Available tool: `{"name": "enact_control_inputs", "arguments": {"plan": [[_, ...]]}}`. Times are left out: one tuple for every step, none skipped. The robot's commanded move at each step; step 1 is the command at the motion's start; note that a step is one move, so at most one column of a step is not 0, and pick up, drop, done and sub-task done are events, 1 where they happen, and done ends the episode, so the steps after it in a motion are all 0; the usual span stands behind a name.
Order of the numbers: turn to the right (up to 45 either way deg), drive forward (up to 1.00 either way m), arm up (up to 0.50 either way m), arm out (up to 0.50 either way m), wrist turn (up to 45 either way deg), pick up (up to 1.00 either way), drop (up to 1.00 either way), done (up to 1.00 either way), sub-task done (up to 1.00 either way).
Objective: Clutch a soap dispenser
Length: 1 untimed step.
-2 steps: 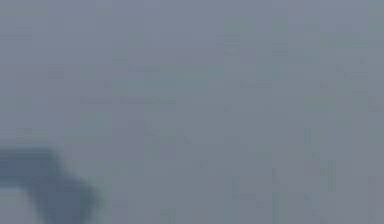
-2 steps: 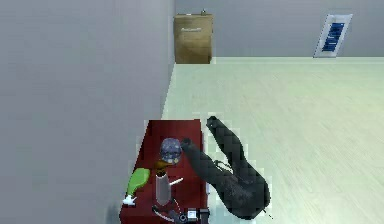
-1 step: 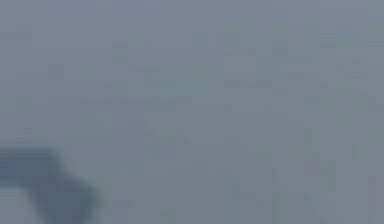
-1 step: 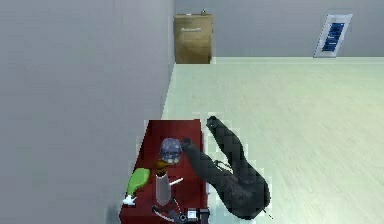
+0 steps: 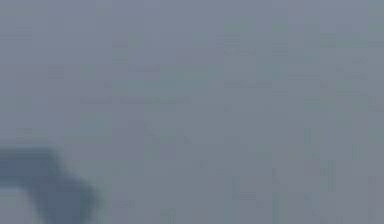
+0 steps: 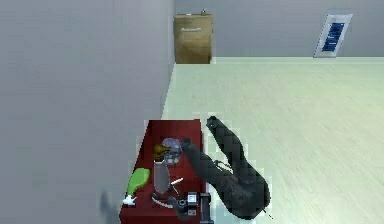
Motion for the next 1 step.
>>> {"name": "enact_control_inputs", "arguments": {"plan": [[0.0, 0.0, 0.0, 0.0, 0.0, 0.0, 0.0, 1.0, 0.0]]}}
